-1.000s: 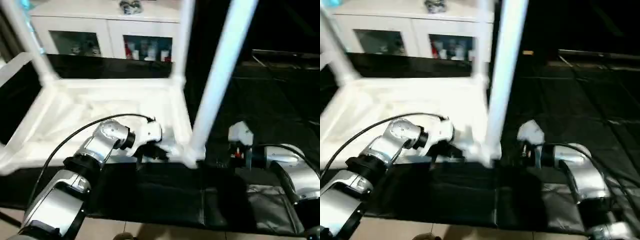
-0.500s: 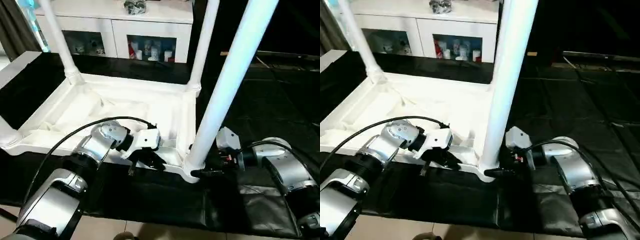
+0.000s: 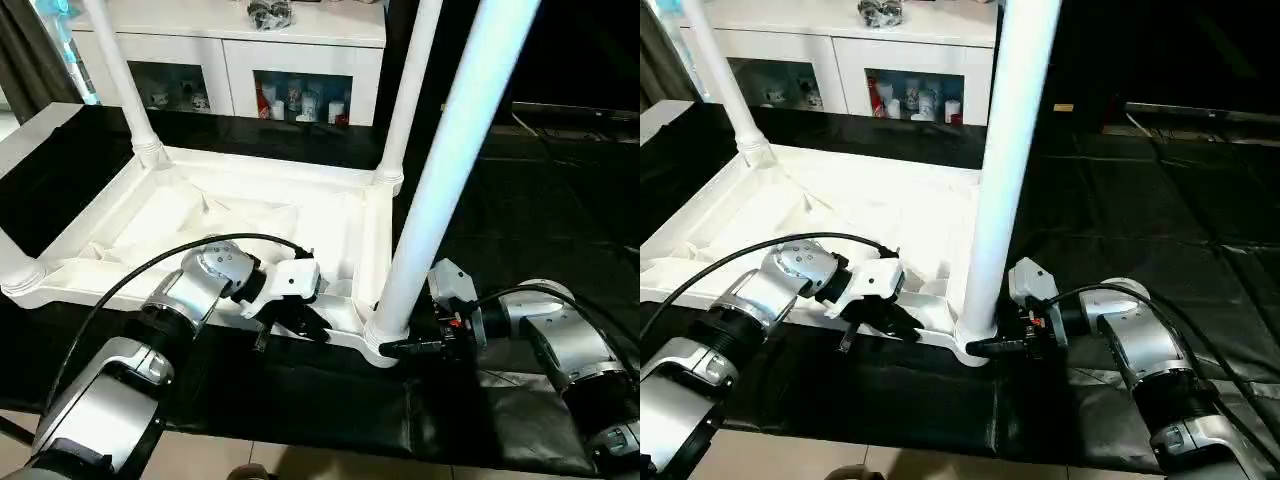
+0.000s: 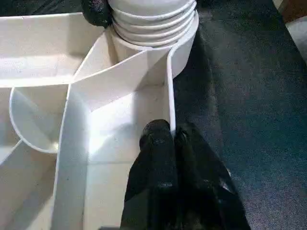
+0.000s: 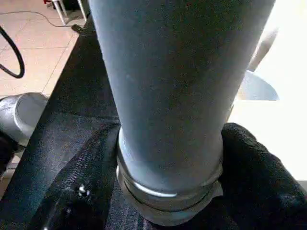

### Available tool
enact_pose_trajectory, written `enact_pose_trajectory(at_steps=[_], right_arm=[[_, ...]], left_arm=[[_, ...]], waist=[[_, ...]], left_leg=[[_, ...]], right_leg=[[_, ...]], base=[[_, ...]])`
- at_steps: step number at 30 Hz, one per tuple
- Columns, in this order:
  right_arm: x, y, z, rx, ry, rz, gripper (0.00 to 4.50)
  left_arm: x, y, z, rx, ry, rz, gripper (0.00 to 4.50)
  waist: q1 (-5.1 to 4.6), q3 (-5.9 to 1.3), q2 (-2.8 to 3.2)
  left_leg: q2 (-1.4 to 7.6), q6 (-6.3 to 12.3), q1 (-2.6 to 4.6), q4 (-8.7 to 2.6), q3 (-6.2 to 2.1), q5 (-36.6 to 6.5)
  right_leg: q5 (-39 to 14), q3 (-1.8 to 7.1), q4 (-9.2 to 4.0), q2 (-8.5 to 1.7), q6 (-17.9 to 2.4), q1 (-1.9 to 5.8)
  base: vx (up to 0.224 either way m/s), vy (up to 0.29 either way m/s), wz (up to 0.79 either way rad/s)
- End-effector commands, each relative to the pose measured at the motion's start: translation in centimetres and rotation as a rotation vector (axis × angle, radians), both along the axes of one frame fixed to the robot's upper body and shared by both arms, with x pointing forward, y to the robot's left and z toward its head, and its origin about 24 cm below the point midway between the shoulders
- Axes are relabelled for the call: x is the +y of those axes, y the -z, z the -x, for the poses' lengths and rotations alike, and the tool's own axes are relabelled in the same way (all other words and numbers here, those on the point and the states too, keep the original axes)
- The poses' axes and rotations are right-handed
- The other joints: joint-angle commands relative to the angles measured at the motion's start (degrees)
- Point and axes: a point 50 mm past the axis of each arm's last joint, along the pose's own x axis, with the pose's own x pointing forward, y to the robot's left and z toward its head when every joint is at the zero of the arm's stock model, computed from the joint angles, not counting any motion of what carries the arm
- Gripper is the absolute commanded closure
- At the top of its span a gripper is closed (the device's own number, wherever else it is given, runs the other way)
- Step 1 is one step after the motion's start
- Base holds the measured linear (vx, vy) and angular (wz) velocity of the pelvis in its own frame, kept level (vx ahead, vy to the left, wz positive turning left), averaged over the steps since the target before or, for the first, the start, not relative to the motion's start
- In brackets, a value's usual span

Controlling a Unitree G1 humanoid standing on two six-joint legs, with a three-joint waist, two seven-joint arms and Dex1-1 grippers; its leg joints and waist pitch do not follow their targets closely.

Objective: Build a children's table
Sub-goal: Rotate leg to tighten

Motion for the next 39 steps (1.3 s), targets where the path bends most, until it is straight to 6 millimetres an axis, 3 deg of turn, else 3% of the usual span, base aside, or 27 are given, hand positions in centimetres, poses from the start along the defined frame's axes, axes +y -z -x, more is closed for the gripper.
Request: enact_pose_trajectory(at_steps=[1, 4, 6, 11, 12, 15, 18, 23, 25, 30, 36, 39], right_arm=[[0.2, -0.3, 0.1, -0.001, -0.009, -0.024, 1.73], [0.6, -0.1, 0.3, 0.012, 0.032, -0.063, 1.74], [1.4, 0.1, -0.6, 0.006, 0.208, -0.120, 1.75], [2.6, 0.4, -1.8, -0.017, 0.420, -0.163, 1.75], [3.8, 0.7, -2.3, -0.007, 0.552, -0.197, 1.75], [5.1, 1.0, -2.7, 0.003, 0.671, -0.228, 1.75], [7.4, 1.5, -3.1, 0.001, 0.782, -0.210, 1.76], [8.3, 1.5, -3.8, -0.018, 0.855, -0.197, 1.76], [8.4, 1.4, -3.9, -0.021, 0.867, -0.200, 1.20], [7.3, 1.4, -3.7, -0.064, 0.890, -0.192, 0.63], [3.4, 0.9, -2.9, -0.143, 0.819, -0.190, 0.12], [2.1, 0.7, -2.3, -0.158, 0.747, -0.179, 0.03]], left_arm=[[-0.9, 0.3, 0.5, 0.021, 0.050, -0.017, 4.50], [-1.4, 0.0, 0.2, 0.058, -0.033, 0.051, 4.50], [-2.4, -0.5, -0.5, 0.071, -0.166, 0.135, 4.50], [-3.7, -0.8, -1.5, 0.031, -0.338, 0.191, 4.50], [-4.5, -1.1, -2.1, 0.022, -0.438, 0.233, 4.50], [-5.6, -1.4, -2.6, 0.012, -0.549, 0.281, 4.50], [-7.2, -1.7, -3.1, -0.028, -0.690, 0.309, 4.50], [-7.8, -1.8, -3.3, -0.098, -0.740, 0.283, 4.50], [-7.9, -1.8, -3.3, -0.112, -0.732, 0.271, 4.50], [-7.5, -1.7, -2.9, -0.105, -0.664, 0.258, 4.50], [-5.8, -0.5, -2.0, -0.062, -0.572, 0.213, 4.50], [-5.1, -0.4, -1.9, -0.040, -0.551, 0.213, 4.50]], waist=[[-0.31, -4.22, -0.13], [-0.25, -4.15, -0.33], [-0.35, -4.02, -0.40], [-1.66, -3.80, -0.71], [-2.17, -3.79, -0.60], [-3.27, -4.01, -0.86], [-3.57, -4.13, -0.72], [-3.51, -4.23, -0.61], [-3.60, -4.22, -0.44], [-3.55, -4.11, -0.42], [-3.30, -4.24, -0.58], [-3.16, -4.19, -0.62]], left_leg=[[2.07, 2.48, 0.84, -3.96, -0.31, -15.4], [2.07, 2.59, 0.80, -3.94, -0.27, -15.0], [2.04, 2.27, 0.81, -4.04, -0.35, -15.1], [1.52, 0.82, 0.63, -4.23, -0.62, -16.9], [1.49, 0.68, 0.63, -4.20, -0.63, -16.9], [1.15, 0.47, 0.18, -4.12, -0.71, -14.9], [1.19, 1.68, 0.08, -3.94, -0.54, -12.2], [1.14, 2.55, 0.38, -3.81, -0.28, -11.6], [1.20, 2.83, 0.34, -3.91, -0.30, -11.5], [1.20, 2.62, 0.43, -4.02, -0.29, -12.9], [1.27, 4.14, 0.17, -3.78, -0.17, -10.6], [1.30, 4.59, 0.20, -3.76, -0.15, -10.9]], right_leg=[[-15.9, 2.79, -3.97, -3.61, -12.8, 3.01], [-16.4, 2.81, -3.95, -3.64, -12.7, 3.04], [-18.4, 2.78, -4.15, -3.72, -12.2, 2.93], [-25.2, 2.41, -5.09, -3.76, -9.1, 2.95], [-25.0, 2.51, -5.07, -3.73, -9.0, 2.79], [-24.2, 2.31, -5.00, -3.66, -8.6, 3.01], [-18.8, 2.52, -4.53, -3.36, -9.9, 2.88], [-16.0, 2.64, -4.53, -3.27, -10.7, 2.94], [-14.5, 2.63, -4.37, -3.21, -11.1, 2.98], [-16.4, 2.68, -4.65, -3.33, -10.5, 3.02], [-11.4, 2.80, -4.07, -3.31, -11.8, 3.22], [-11.8, 2.76, -4.15, -3.34, -11.9, 3.35]], base=[[0.000, 0.000, 0.00], [0.000, 0.000, 0.00], [0.000, 0.000, 0.00], [0.000, 0.000, 0.00], [0.000, 0.000, 0.00], [0.000, 0.000, 0.00], [0.000, 0.000, 0.00], [0.000, 0.000, 0.00], [0.000, 0.000, 0.00], [0.000, 0.000, 0.00], [0.000, 0.000, 0.00], [0.000, 0.000, 0.00]])
